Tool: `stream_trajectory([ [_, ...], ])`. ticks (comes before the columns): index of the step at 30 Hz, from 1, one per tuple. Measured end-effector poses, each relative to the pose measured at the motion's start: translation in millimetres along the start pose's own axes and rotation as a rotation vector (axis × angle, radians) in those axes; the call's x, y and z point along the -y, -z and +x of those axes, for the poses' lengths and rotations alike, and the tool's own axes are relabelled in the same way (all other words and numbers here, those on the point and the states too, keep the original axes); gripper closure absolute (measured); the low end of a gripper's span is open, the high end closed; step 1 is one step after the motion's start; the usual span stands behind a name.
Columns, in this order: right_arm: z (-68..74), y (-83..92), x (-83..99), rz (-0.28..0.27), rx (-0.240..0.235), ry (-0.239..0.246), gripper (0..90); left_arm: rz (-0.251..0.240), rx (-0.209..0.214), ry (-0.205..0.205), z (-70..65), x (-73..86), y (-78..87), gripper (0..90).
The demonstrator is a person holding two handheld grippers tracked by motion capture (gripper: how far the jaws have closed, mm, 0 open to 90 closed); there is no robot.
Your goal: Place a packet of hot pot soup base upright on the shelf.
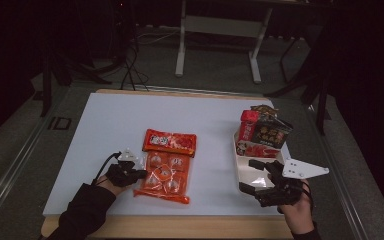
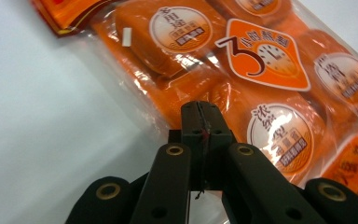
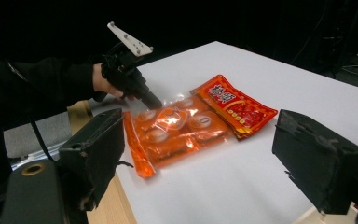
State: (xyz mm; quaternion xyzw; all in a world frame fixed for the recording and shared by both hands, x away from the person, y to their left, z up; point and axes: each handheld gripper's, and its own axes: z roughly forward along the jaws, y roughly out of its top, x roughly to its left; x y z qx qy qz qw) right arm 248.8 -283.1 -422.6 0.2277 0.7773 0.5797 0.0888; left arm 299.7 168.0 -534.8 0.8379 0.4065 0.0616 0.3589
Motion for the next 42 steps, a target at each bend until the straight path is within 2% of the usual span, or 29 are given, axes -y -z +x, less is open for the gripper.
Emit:
stream_trajectory([
  [3,0.5,-0.5,0.4,0.002,0.000,0.002,16.8,0.001,0.032,-0.011,-6.8,-2.5,-4.8,90.0],
  [5,0.6,-0.9,0.7,0.006,-0.002,0.002,16.8,0.000,0.026,-0.037,-11.1,-3.6,-6.5,90.0],
  [8,0.0,-0.8,1.6,0.008,-0.001,0.001,16.8,-0.020,0.022,-0.064,-8.1,-1.7,-5.7,90.0],
  [10,-0.4,-0.6,2.5,0.009,0.001,-0.001,16.8,-0.037,0.043,-0.039,-3.4,-0.4,-6.0,90.0],
  [12,-0.6,-1.0,3.6,0.010,-0.001,-0.003,16.8,-0.054,0.032,-0.014,1.0,-1.2,-5.8,90.0],
  [17,-0.2,-0.5,3.3,0.009,-0.001,0.001,16.8,-0.085,-0.006,0.004,10.1,-7.1,-1.9,89.3],
  [18,0.0,-0.1,3.2,0.008,0.000,0.002,16.8,-0.091,0.007,0.022,12.8,-8.5,-1.1,87.9],
  [20,-0.1,0.3,3.1,0.007,0.000,0.002,16.8,-0.086,-0.007,0.059,16.0,-11.7,0.7,78.8],
  [22,-0.3,0.3,3.4,0.008,0.001,0.001,16.8,-0.087,0.000,0.078,17.6,-15.0,2.3,72.7],
  [23,-0.3,0.3,3.6,0.008,0.001,0.001,16.8,-0.081,-0.012,0.082,18.2,-16.8,3.1,66.8],
  [25,-0.1,0.1,3.6,0.009,0.002,0.003,16.8,-0.082,0.005,0.088,20.1,-20.2,4.3,55.5],
  [27,0.3,-0.3,3.5,0.012,0.004,0.006,16.8,-0.087,0.002,0.081,22.3,-23.3,5.2,46.4],
  [31,1.3,-0.8,3.4,0.013,0.005,0.010,16.8,-0.100,-0.013,0.093,30.4,-28.6,5.9,41.2],
  [33,1.4,-1.1,3.5,0.014,0.006,0.012,16.8,-0.119,-0.006,0.107,35.6,-30.5,5.4,38.0],
  [35,1.2,-1.3,3.7,0.014,0.004,0.010,16.8,-0.144,-0.022,0.116,40.0,-32.3,4.9,36.7],
  [36,1.3,-1.4,3.9,0.014,0.004,0.010,16.8,-0.144,-0.026,0.119,42.6,-33.6,4.2,33.3],
  [42,1.6,-3.2,4.7,0.019,0.005,0.015,16.8,-0.142,-0.050,0.135,55.6,-39.5,-2.0,30.9],
])
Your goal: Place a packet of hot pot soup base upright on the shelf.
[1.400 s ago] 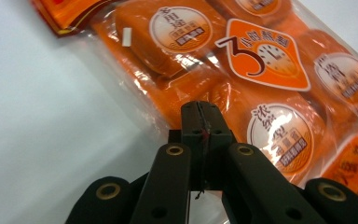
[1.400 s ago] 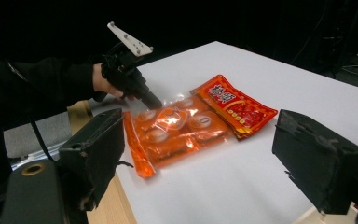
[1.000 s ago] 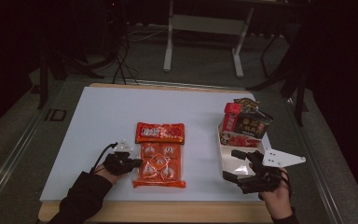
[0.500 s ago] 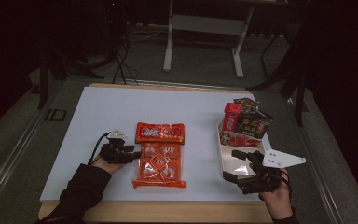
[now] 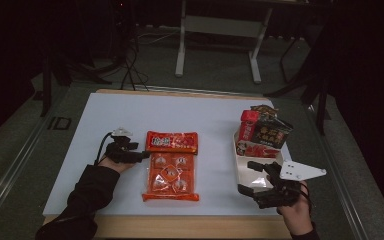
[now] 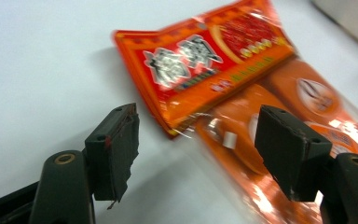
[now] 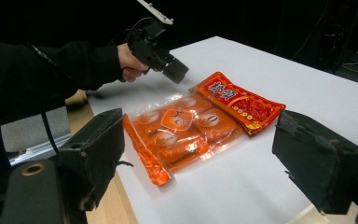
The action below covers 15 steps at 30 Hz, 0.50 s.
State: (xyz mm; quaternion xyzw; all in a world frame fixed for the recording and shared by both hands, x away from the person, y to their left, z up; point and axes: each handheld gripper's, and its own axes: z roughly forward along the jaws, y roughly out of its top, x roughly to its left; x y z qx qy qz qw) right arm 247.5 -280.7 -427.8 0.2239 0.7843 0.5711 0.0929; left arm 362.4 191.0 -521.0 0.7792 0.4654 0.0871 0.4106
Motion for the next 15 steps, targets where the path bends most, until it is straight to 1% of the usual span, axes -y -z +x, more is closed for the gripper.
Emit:
stream_trajectory([
  [1,0.2,-0.4,0.1,0.002,0.001,0.003,16.8,-0.001,-0.012,-0.001,0.9,-0.8,-1.0,30.8],
  [3,0.4,-0.8,0.2,0.004,0.000,0.005,16.8,0.000,-0.024,0.002,3.9,-2.6,-3.7,30.8],
  [5,0.3,-1.4,0.3,0.005,0.000,0.007,16.8,-0.002,-0.024,0.005,7.0,-4.6,-6.2,30.9],
  [6,0.3,-1.6,0.3,0.005,0.001,0.007,16.8,0.002,-0.041,0.003,8.5,-5.9,-7.9,30.8],
  [7,0.4,-1.8,0.3,0.003,-0.001,0.008,16.8,0.004,-0.043,0.003,9.9,-6.5,-8.9,30.8],
  [8,0.5,-1.7,0.3,0.001,-0.001,0.010,16.8,0.007,-0.038,0.010,11.8,-7.4,-10.4,30.9],
  [9,0.6,-1.7,0.2,0.001,0.002,0.014,16.8,0.005,-0.045,0.017,13.7,-7.9,-12.4,30.9],
  [11,0.8,-1.6,0.1,-0.002,0.000,0.022,16.8,0.006,-0.041,0.031,16.3,-8.6,-15.4,30.8],
  [12,0.8,-1.4,0.1,-0.005,0.003,0.029,16.7,0.004,-0.048,0.037,17.5,-8.9,-17.3,30.8],
  [13,1.2,-1.7,0.1,-0.004,0.007,0.036,16.7,0.006,-0.044,0.033,18.4,-9.2,-18.5,30.8],
  [14,1.4,-1.9,0.0,-0.002,0.011,0.043,16.7,0.014,-0.053,0.034,19.0,-9.7,-20.7,30.8],
  [15,1.9,-1.9,0.0,-0.002,0.018,0.056,16.6,0.013,-0.049,0.041,20.1,-10.0,-22.6,30.9],
])
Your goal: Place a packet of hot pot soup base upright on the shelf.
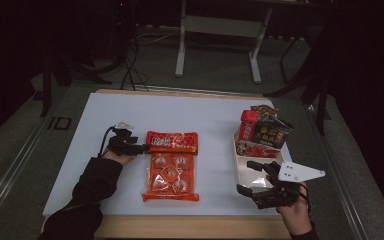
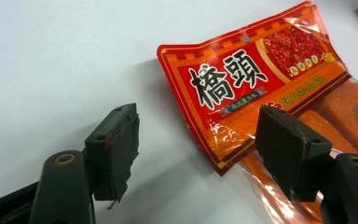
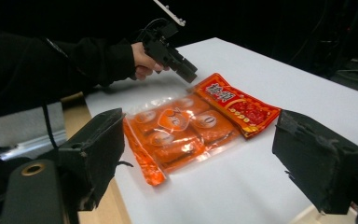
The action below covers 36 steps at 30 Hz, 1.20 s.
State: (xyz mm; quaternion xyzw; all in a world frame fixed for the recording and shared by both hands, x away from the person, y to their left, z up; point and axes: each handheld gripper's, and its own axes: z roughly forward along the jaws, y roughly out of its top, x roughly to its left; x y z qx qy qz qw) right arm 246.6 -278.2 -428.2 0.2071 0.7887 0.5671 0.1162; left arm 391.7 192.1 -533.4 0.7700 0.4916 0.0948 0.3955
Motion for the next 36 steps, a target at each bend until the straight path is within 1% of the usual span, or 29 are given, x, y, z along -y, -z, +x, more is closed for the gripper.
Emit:
stream_trajectory([
  [1,0.3,-0.4,-0.1,0.004,0.002,0.005,16.6,-0.001,0.009,0.003,0.7,-0.4,-2.0,30.9],
  [2,0.3,-0.9,0.0,0.010,0.002,0.007,16.5,0.002,0.004,0.006,0.2,-1.0,-3.7,30.9],
  [3,0.4,-1.3,0.5,0.012,0.007,0.009,16.4,0.002,0.014,0.007,0.4,-1.4,-5.5,30.9],
  [4,0.2,-1.8,1.1,0.014,0.007,0.010,16.4,0.007,0.009,0.011,-0.2,-2.1,-7.5,30.9],
  [6,-0.1,-3.0,2.4,0.026,0.011,0.010,16.1,0.014,0.017,0.010,-0.8,-3.5,-11.2,30.9],
  [7,0.0,-3.2,2.8,0.031,0.013,0.009,16.1,0.021,0.012,0.007,-1.2,-4.2,-13.2,30.9],
  [8,-0.3,-3.6,3.0,0.036,0.012,0.008,16.1,0.027,0.020,0.005,-1.3,-4.8,-15.2,30.9],
  [9,-0.3,-3.7,3.2,0.037,0.012,0.008,16.0,0.033,0.016,-0.002,-2.0,-5.5,-17.5,30.9],
  [12,-0.4,-3.4,3.2,0.036,0.012,0.006,16.0,0.040,0.011,-0.004,-1.8,-6.6,-20.9,32.3],
  [13,-0.4,-3.1,3.1,0.034,0.014,0.006,16.0,0.046,0.004,-0.014,-1.2,-7.7,-23.3,32.3],
  [16,0.0,-2.0,2.9,0.032,0.014,0.005,16.1,0.047,0.005,-0.013,-0.5,-9.8,-25.0,35.3],
  [17,0.0,-1.9,3.1,0.032,0.013,0.003,16.0,0.048,0.014,-0.015,-0.2,-10.2,-25.6,37.6],
  [19,-0.4,-2.1,3.7,0.033,0.014,0.002,16.0,0.048,0.011,-0.009,0.4,-10.8,-26.0,39.3],
  [21,-0.8,-1.9,4.2,0.035,0.011,0.001,16.0,0.045,0.019,-0.011,0.6,-10.5,-26.2,43.7],
  [23,-1.2,-1.8,4.5,0.034,0.010,-0.001,16.1,0.044,0.064,0.007,0.8,-10.2,-27.5,50.3],
  [25,-1.3,-1.8,4.6,0.033,0.009,-0.003,16.0,0.045,0.062,0.000,-0.1,-10.7,-28.2,53.0],
  [26,-1.3,-2.0,4.5,0.033,0.009,-0.004,16.1,0.049,0.087,0.007,-1.1,-11.8,-30.0,53.0],
  [27,-0.9,-2.3,4.4,0.034,0.008,-0.004,16.1,0.053,0.091,0.008,-2.5,-12.5,-31.1,56.0],
  [28,-0.6,-2.5,4.3,0.035,0.007,-0.004,16.1,0.056,0.096,0.005,-4.0,-13.1,-31.9,56.6],
  [29,-0.4,-2.6,4.2,0.035,0.006,-0.002,16.1,0.061,0.108,-0.003,-6.0,-13.5,-33.5,60.2],
  [30,-0.4,-2.7,4.2,0.035,0.003,-0.002,16.1,0.059,0.102,-0.003,-7.4,-13.9,-34.1,60.7],
  [31,-0.5,-2.8,4.3,0.035,0.003,-0.003,16.1,0.062,0.112,0.001,-8.1,-14.2,-34.6,63.0],
  [32,-0.6,-2.9,4.4,0.034,0.004,-0.004,16.1,0.065,0.121,-0.001,-8.6,-14.3,-34.9,68.7],
  [33,-0.8,-2.9,4.4,0.034,0.004,-0.005,16.1,0.070,0.108,-0.007,-9.1,-14.8,-35.1,69.4],
  [34,-1.0,-2.9,4.5,0.033,0.001,-0.007,16.1,0.067,0.096,-0.002,-9.7,-15.4,-34.7,74.0],
  [35,-1.2,-3.0,4.5,0.032,0.001,-0.009,16.1,0.071,0.084,-0.008,-10.3,-16.4,-33.8,79.5],
  [36,-1.2,-3.3,4.5,0.033,0.000,-0.009,16.2,0.075,0.082,-0.001,-11.1,-17.0,-33.3,82.3],
])
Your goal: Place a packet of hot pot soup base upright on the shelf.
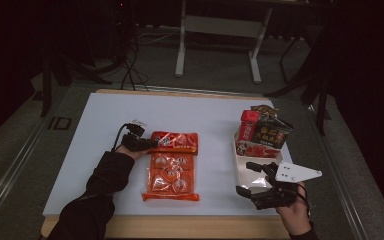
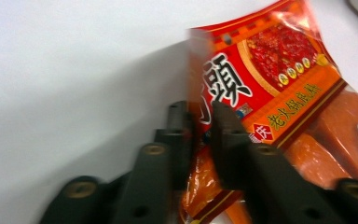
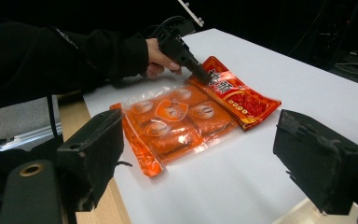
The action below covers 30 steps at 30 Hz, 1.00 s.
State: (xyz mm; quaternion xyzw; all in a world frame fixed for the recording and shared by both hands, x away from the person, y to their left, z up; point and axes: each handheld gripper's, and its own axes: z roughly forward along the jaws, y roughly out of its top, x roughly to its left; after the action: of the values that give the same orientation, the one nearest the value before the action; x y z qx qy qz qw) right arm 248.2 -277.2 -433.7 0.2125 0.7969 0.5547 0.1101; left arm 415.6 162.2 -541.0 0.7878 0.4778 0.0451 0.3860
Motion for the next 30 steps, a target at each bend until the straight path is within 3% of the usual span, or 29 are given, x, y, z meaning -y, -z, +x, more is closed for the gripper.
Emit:
stream_trajectory([
  [2,0.3,-0.4,-0.1,0.001,0.000,0.002,16.2,0.008,-0.013,-0.008,-2.7,-1.1,0.9,87.8],
  [6,0.7,-1.2,-0.8,0.005,-0.001,0.001,16.5,0.021,-0.043,-0.038,-8.5,-4.3,4.4,89.2],
  [10,1.9,-0.2,-1.9,0.007,0.004,-0.005,17.2,-0.021,-0.049,-0.053,-14.0,-4.9,11.6,89.4],
  [19,2.2,0.5,-3.7,0.016,0.082,0.036,14.3,-0.106,-0.043,-0.082,-25.3,-7.0,34.9,89.6],
  [23,2.5,0.4,-5.4,0.027,0.092,0.000,13.9,-0.127,-0.042,-0.101,-30.9,-8.6,44.6,89.6],
  [25,1.8,0.7,-7.4,0.029,0.092,-0.044,13.0,-0.133,-0.038,-0.103,-32.3,-9.2,48.4,89.6],
  [27,1.8,0.0,-9.0,0.034,0.097,-0.044,10.9,-0.139,-0.033,-0.105,-33.7,-9.8,51.5,89.6],
  [28,2.7,-0.3,-10.3,0.024,0.126,-0.032,10.9,-0.139,-0.034,-0.107,-34.2,-10.0,52.4,89.6],
  [30,2.6,-0.4,-12.2,0.018,0.096,-0.050,10.9,-0.154,-0.024,-0.101,-35.7,-9.8,55.1,89.6],
])
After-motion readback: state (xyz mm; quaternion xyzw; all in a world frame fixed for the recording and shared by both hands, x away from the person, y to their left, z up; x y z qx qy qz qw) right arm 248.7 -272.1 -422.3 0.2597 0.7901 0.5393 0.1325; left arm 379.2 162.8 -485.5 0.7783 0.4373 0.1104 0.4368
